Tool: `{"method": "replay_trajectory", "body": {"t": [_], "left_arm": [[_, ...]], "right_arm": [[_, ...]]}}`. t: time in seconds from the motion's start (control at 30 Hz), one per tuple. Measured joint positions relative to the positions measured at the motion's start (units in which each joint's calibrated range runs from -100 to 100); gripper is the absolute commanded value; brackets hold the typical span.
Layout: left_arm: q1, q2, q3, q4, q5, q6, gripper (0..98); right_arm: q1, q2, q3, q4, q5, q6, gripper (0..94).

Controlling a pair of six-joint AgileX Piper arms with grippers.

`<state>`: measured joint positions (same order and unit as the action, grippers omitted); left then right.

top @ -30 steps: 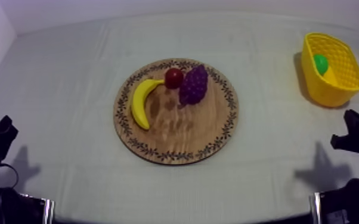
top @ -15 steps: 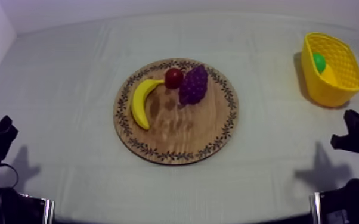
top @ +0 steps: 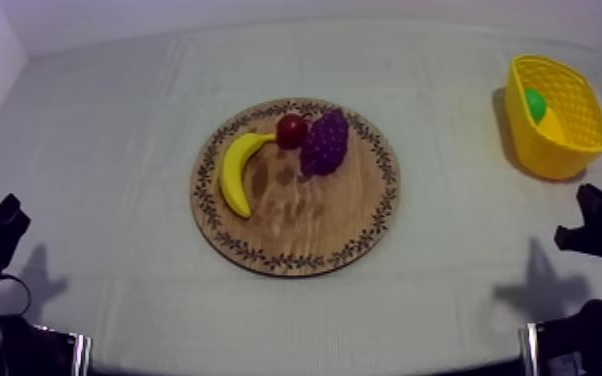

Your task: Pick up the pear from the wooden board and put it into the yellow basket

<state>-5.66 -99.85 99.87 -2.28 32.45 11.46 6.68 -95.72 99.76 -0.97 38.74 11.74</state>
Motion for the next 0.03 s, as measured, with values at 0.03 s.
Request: {"method": "replay_trajectory", "body": {"t": [0.03], "left_arm": [[0.0,0.0,0.0,0.0,0.0,0.0,0.1]], "right_arm": [[0.0,0.0,0.0,0.0,0.0,0.0,0.5]]}}
